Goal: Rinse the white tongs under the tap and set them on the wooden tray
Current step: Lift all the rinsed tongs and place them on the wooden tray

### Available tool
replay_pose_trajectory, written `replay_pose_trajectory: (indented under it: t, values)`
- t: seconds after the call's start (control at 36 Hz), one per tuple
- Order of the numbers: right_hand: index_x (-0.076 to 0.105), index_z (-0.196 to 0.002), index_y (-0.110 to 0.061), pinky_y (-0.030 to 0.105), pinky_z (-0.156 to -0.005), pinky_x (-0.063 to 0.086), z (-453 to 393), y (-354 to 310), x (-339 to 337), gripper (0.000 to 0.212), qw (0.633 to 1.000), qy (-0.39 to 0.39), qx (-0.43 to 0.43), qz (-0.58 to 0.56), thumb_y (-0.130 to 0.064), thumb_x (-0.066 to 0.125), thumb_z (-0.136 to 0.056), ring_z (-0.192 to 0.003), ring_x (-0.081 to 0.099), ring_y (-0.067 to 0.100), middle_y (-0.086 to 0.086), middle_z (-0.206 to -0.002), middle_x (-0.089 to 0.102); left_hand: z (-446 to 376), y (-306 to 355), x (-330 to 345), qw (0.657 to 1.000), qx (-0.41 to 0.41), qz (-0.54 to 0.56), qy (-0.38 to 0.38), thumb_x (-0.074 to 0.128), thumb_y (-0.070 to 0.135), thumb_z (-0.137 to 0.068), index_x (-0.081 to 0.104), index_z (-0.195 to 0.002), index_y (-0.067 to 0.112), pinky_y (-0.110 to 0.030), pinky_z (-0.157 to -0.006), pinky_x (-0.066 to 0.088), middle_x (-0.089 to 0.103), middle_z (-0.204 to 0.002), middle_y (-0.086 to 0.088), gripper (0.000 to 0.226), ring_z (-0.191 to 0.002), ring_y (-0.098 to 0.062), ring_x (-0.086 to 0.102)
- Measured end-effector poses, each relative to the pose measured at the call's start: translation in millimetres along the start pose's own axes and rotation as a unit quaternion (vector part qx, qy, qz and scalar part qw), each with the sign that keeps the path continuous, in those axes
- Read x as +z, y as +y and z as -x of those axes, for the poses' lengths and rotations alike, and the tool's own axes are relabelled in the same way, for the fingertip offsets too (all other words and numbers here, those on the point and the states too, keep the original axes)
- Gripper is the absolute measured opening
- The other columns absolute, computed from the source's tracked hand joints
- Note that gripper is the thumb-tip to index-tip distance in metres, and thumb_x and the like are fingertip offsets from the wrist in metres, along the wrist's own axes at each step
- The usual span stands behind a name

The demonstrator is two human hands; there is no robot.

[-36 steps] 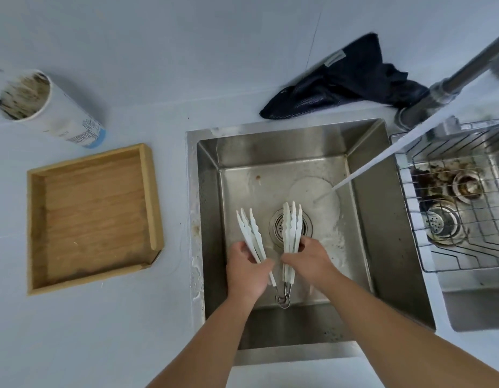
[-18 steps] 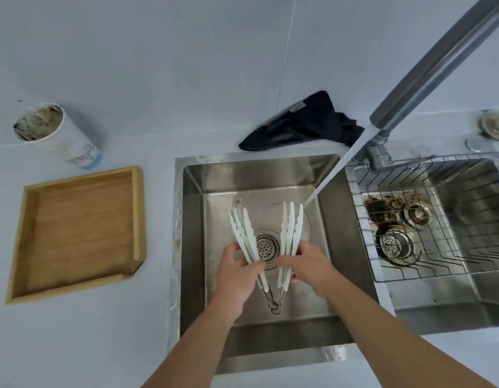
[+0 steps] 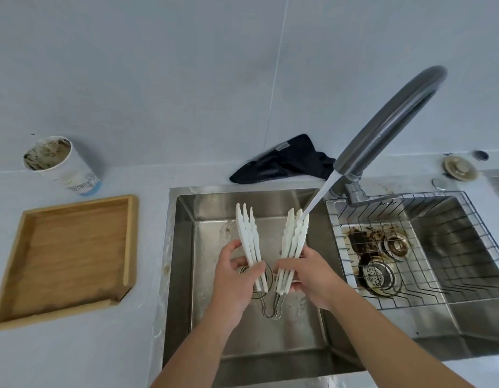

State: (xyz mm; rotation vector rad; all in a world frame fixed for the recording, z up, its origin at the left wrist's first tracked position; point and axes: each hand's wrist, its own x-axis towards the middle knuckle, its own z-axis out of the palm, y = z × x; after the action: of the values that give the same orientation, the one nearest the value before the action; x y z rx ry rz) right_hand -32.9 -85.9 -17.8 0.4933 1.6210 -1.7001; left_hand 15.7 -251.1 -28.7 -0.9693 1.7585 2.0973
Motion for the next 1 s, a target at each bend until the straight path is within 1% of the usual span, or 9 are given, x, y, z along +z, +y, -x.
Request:
replay_pose_trajectory:
  t: [0.08,0.22,0.39,0.5,0.61,0.69,0.81,0.89,1.0]
  values:
    - [0.061,-0.116,-0.009,0.033,-0.059,0.060,1.1,-5.0,1.2,0.037,1.000,-0.011,-0.006,0.002,0.001,0.074,-0.083,-0.069,0.076,0.023,0.006,-0.077,0.078,2.1,3.5,0.8,1.000,0.007,0.001,-0.022,0.079,0.008,-0.085,0.051,-0.134,0.039,-0.052,-0.089,0.061,0.080,-0.101,0.000,0.065,-0.095,-0.022,0.077]
    - [0.064,-0.114,-0.004,0.036,-0.064,0.060,3.8,-14.0,3.4,0.033,0.999,-0.015,-0.018,-0.035,-0.004,0.076,-0.084,-0.077,0.076,0.026,0.013,-0.091,0.078,0.4,10.6,-1.1,0.999,0.013,0.024,-0.043,0.077,0.006,-0.087,0.048,-0.139,0.037,-0.055,-0.090,0.059,0.081,-0.103,-0.002,0.067,-0.094,-0.025,0.078]
    - [0.061,-0.118,-0.003,0.043,-0.070,0.061,4.1,-28.2,7.2,0.024,0.997,-0.003,-0.034,-0.071,-0.009,0.064,-0.095,-0.076,0.074,0.026,0.012,-0.088,0.077,-4.2,20.7,-2.0,0.998,0.027,0.038,-0.049,0.077,0.006,-0.087,0.047,-0.142,0.037,-0.058,-0.091,0.058,0.080,-0.104,-0.004,0.070,-0.096,-0.028,0.077]
    - [0.062,-0.116,-0.008,0.042,-0.069,0.060,3.7,-42.7,3.4,0.018,0.995,0.008,-0.053,-0.089,-0.013,0.059,-0.099,-0.078,0.074,0.029,0.016,-0.091,0.077,-6.8,28.7,1.1,0.996,0.044,0.039,-0.061,0.077,0.005,-0.086,0.046,-0.142,0.035,-0.056,-0.093,0.057,0.080,-0.105,-0.006,0.071,-0.099,-0.027,0.077]
    - [0.064,-0.118,-0.007,0.043,-0.075,0.060,3.7,-58.5,-7.3,0.022,0.992,0.010,-0.083,-0.093,-0.014,0.062,-0.097,-0.084,0.075,0.029,0.013,-0.095,0.078,-6.2,33.5,5.0,0.994,0.062,0.038,-0.080,0.077,0.004,-0.087,0.050,-0.136,0.039,-0.046,-0.083,0.059,0.081,-0.103,-0.006,0.066,-0.096,-0.025,0.077]
    - [0.065,-0.118,-0.007,0.038,-0.072,0.060,6.8,-66.9,-11.1,0.022,0.993,0.002,-0.097,-0.071,-0.012,0.064,-0.096,-0.087,0.076,0.028,0.011,-0.097,0.079,-4.2,36.1,6.6,0.993,0.064,0.049,-0.091,0.077,0.003,-0.086,0.051,-0.133,0.040,-0.040,-0.078,0.059,0.080,-0.104,-0.005,0.065,-0.097,-0.024,0.077]
    - [0.066,-0.116,-0.003,0.033,-0.068,0.061,12.8,-72.6,-15.4,0.024,0.993,0.000,-0.103,-0.058,-0.008,0.068,-0.093,-0.089,0.077,0.029,0.013,-0.098,0.079,-1.7,37.9,6.5,0.991,0.058,0.061,-0.103,0.078,0.002,-0.086,0.049,-0.137,0.039,-0.033,-0.074,0.062,0.080,-0.107,-0.005,0.069,-0.099,-0.025,0.077]
    - [0.065,-0.115,0.001,0.033,-0.069,0.062,15.6,-73.7,-16.8,0.025,0.993,-0.002,-0.110,-0.044,-0.007,0.070,-0.092,-0.090,0.077,0.031,0.015,-0.098,0.078,0.0,38.6,5.5,0.990,0.052,0.068,-0.109,0.077,-0.001,-0.086,0.049,-0.138,0.035,-0.032,-0.074,0.062,0.080,-0.106,-0.006,0.069,-0.099,-0.026,0.077]
    - [0.067,-0.114,-0.003,0.033,-0.069,0.061,14.6,-76.8,-14.0,0.023,0.993,-0.003,-0.118,-0.021,-0.010,0.070,-0.092,-0.092,0.076,0.031,0.016,-0.103,0.078,2.3,40.6,4.8,0.990,0.050,0.084,-0.104,0.076,-0.002,-0.086,0.053,-0.134,0.033,-0.033,-0.072,0.061,0.080,-0.105,-0.007,0.064,-0.095,-0.027,0.077]
